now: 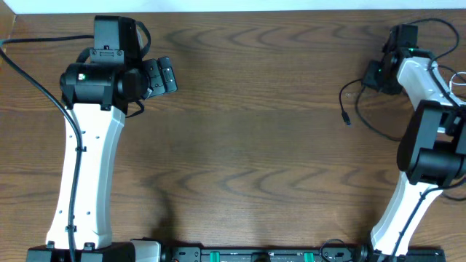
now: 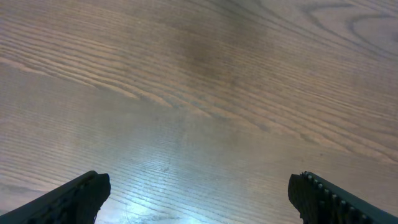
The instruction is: Untangle cables
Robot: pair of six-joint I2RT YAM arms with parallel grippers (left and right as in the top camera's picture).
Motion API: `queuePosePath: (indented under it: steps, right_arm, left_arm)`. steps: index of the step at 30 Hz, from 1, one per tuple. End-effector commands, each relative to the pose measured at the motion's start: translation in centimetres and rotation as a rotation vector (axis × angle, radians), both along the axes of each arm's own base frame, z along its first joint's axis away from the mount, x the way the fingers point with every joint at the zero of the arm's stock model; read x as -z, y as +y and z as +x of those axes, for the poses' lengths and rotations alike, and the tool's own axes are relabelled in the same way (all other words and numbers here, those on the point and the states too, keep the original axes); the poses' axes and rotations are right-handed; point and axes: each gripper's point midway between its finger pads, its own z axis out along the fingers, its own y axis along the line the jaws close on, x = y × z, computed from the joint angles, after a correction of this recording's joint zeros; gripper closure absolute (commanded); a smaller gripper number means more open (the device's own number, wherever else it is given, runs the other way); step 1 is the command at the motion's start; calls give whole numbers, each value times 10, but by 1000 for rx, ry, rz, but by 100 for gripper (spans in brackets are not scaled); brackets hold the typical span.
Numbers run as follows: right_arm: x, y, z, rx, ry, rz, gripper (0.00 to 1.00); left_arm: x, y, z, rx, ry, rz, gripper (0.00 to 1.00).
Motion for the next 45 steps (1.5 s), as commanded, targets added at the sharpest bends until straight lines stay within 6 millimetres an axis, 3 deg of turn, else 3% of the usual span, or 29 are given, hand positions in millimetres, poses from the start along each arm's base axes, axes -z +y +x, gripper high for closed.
queuePosePath:
  steps: [1, 6, 22, 28, 30, 31, 37, 42, 45]
  right_arm:
    - [17, 5, 1, 110, 9, 46, 53]
    - [27, 8, 3, 169, 6, 86, 52]
    - [19, -2, 22, 423, -99, 135, 52]
    - [25, -16, 12, 490, -89, 60, 59]
    - [28, -18, 7, 491, -74, 43, 64]
    - [30, -19, 3, 495, -61, 32, 72]
    - [33, -10, 1, 346, -24, 31, 95]
    - [30, 12, 8, 149, -26, 107, 99]
    - [14, 29, 19, 21, -77, 169, 99]
  left_arm:
    - [-1, 3, 1, -1, -1, 13, 2]
    - [-1, 3, 1, -1, -1, 13, 2]
    - [-1, 3, 1, -1, -1, 13, 2]
    - [-1, 3, 1, -1, -1, 13, 2]
    - [-1, 3, 1, -1, -1, 13, 2]
    - [-1, 3, 1, -1, -1, 13, 2]
    - [-1, 3, 1, -1, -1, 13, 2]
    - [-1, 3, 1, -1, -1, 13, 2]
    - [-1, 3, 1, -1, -1, 13, 2]
